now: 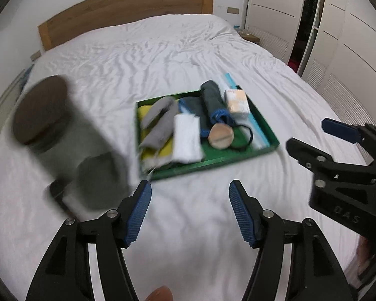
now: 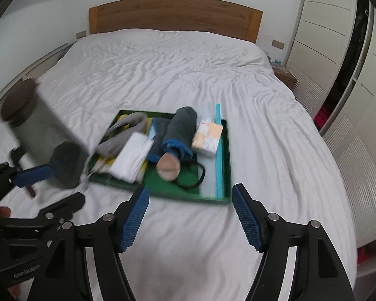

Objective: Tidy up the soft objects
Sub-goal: 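Open both tools and pull them back from the tray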

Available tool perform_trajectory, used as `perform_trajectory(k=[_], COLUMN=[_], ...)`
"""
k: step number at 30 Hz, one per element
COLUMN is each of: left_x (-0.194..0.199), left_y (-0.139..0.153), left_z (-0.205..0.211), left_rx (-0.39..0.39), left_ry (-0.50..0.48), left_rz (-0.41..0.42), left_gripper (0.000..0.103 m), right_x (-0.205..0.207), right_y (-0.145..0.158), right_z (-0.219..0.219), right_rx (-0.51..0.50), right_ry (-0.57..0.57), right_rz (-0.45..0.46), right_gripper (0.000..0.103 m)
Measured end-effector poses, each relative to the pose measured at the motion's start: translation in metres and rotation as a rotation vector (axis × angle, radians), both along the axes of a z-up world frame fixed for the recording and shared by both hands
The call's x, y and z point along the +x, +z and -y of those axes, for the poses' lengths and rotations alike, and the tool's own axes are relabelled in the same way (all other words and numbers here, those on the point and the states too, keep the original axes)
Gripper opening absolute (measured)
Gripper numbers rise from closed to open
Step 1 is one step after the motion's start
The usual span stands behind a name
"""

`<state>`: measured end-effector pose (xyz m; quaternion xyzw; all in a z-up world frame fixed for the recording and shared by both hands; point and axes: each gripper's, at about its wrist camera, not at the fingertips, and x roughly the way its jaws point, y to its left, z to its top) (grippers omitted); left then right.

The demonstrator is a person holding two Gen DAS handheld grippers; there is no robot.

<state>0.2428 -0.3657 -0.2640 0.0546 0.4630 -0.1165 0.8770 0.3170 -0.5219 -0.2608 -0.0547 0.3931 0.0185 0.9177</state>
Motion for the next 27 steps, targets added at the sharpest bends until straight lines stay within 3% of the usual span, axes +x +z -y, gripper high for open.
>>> perform_trajectory(k=[5, 13, 15, 18, 22, 27], left_x=[-0.053, -0.127, -0.141, -0.165, -0.188, -0.201], left_y=[0.039, 0.112, 0.126, 0.152, 0.186, 0.219], left_z=[-0.047, -0.132, -0.147, -0.168, -0.189, -0.202], left_rx=[0.020, 0.001, 0.007, 0.025, 0.014, 0.002], left_ry=[0.014, -0.065, -0.103, -0.160, -0.190, -0.143], left_rz=[-0.022, 0.019, 0.018, 0.054, 0.100, 0.134], left_gripper=[0.063, 0.063, 0.064, 0.078, 0.078, 0.078], right_x=[-0.076, -0.186, -0.212, -0.248, -0.290, -0.329], right_y=[0.046, 0.126, 0.148, 0.182, 0.225, 0.270], right_z=[-0.044, -0.127, -0.145, -0.171, -0.204, -0.233], right_rx=[-0.025, -0.043, -0.043, -0.042, -0.081, -0.091], right_ry=[0.022, -0.051, -0.088, -0.143, -0.178, -0.149], right_rz=[-0.012, -0.029, -0.029, -0.022, 0.014, 0.062], right_gripper=[0.074, 0.076, 0.076, 0.076, 0.080, 0.084])
